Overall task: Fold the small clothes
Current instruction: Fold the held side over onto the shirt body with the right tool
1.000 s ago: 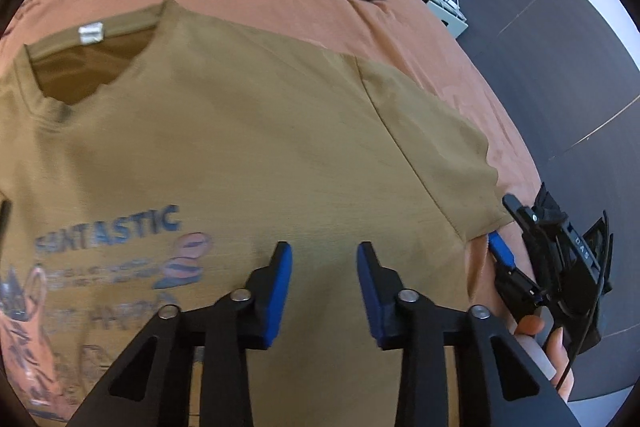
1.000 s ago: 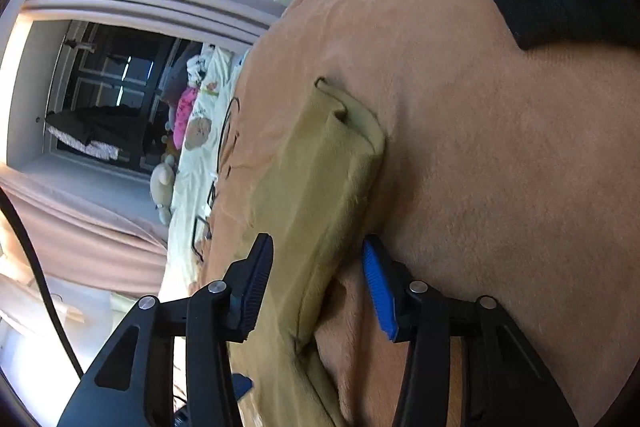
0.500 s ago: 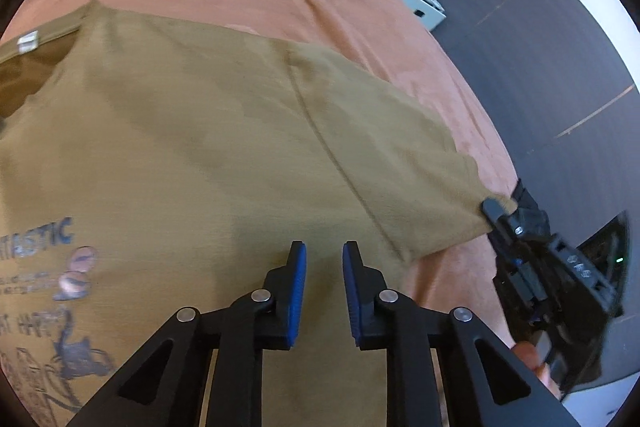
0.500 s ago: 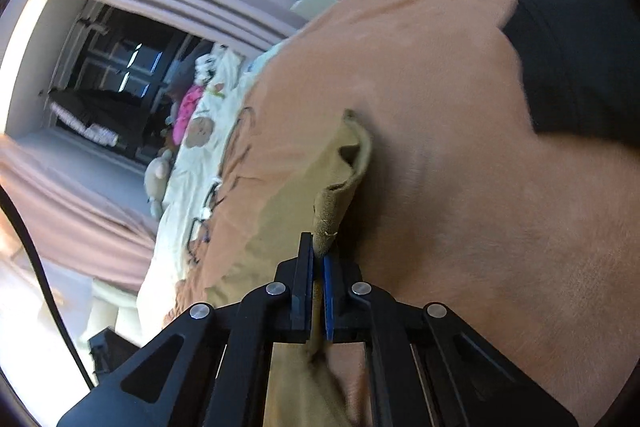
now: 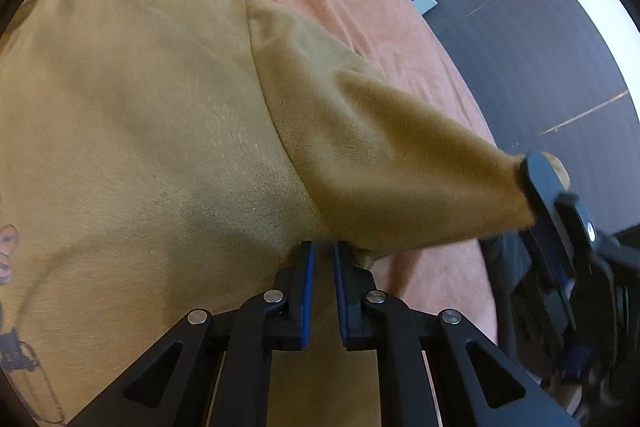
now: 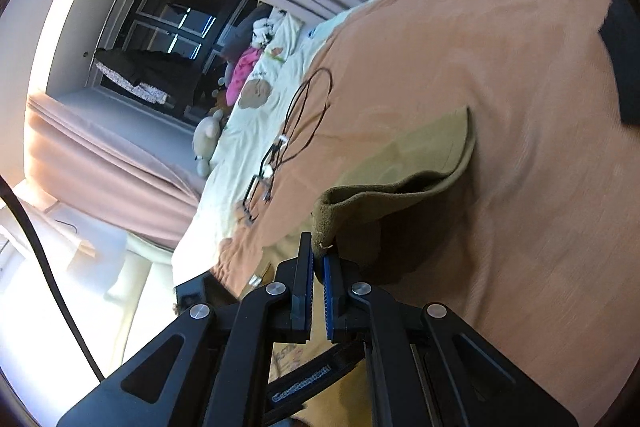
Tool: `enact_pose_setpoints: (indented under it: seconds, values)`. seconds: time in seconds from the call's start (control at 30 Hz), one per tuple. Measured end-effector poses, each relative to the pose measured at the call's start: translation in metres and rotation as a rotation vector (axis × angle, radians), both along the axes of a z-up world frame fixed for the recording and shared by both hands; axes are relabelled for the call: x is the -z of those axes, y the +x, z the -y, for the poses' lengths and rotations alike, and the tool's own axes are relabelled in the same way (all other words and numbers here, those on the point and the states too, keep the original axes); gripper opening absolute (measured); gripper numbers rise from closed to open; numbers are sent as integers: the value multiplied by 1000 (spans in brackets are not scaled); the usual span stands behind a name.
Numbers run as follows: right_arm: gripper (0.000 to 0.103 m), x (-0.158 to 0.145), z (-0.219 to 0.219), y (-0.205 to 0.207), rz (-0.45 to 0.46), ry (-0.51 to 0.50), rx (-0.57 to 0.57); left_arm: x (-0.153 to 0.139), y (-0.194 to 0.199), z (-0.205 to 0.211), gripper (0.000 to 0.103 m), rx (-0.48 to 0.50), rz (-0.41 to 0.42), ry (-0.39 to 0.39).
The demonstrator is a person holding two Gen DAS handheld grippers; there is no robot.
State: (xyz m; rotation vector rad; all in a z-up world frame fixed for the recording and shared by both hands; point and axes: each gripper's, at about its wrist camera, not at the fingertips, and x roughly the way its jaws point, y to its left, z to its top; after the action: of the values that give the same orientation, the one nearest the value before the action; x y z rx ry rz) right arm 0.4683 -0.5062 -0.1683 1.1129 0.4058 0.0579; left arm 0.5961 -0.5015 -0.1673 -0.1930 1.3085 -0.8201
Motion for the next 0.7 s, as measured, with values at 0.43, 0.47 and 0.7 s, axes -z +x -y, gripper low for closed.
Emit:
enact_pose_setpoints:
  seconds: [0.43, 0.47, 0.7]
  values:
    - [1, 15, 15, 14, -42, 72, -74, -7, 8, -54, 10, -99, -32, 6]
    - [1, 17, 17, 16, -58, 69, -80, -11, 10, -63, 10, -115, -25, 17]
    - [2, 21, 25, 21, -163, 133, -109, -32, 20, -100, 10, -192, 8, 34]
